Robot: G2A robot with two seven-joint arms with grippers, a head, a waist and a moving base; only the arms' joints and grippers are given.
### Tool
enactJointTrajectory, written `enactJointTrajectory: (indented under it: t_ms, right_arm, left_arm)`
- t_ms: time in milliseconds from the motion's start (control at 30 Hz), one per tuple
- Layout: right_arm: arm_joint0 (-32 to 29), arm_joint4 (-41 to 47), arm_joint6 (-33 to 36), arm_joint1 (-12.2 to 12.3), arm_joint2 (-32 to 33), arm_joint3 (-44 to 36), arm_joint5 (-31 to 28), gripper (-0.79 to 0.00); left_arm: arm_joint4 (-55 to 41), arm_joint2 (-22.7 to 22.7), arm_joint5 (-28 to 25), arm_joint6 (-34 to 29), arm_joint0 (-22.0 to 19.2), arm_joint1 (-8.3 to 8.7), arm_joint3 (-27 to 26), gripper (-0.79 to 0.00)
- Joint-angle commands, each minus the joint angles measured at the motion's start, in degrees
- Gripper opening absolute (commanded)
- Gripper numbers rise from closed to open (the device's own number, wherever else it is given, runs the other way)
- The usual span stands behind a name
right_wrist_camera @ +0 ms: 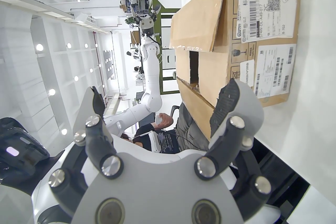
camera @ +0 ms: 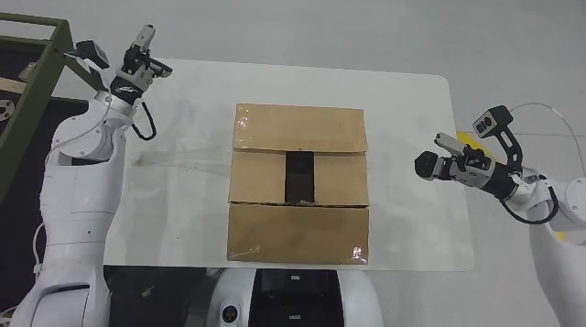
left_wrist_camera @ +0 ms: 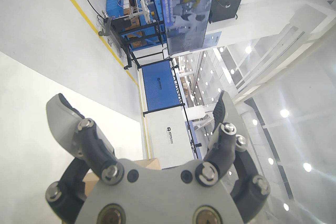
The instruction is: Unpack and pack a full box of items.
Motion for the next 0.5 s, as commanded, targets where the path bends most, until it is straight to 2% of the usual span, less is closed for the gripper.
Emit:
enactJointTrajectory:
  t_ms: [0,100,333,467]
  right_arm:
    - [0.0,0.0,0.0,0.0,0.0,0.0,0.0,0.000]
    - [0.0,0.0,0.0,0.0,0.0,0.0,0.0,0.000]
    - [0.0,0.0,0.0,0.0,0.0,0.0,0.0,0.000]
    - [0.0,0.0,0.0,0.0,0.0,0.0,0.0,0.000]
  left_arm:
    - [-2.6,-1.3,-2.2,-7.9,1.0,0.41,-0.2,0.000]
    - [-1.9,-2.0,-6.9,-12.7,2.3,0.78,-0.4,0.000]
    - [-4.8,-1.4,-10.5,-28.0,4.1,1.55,-2.1,0.000]
    - [-6.1,-0.8,-11.6,-33.2,5.2,1.85,-3.6,0.000]
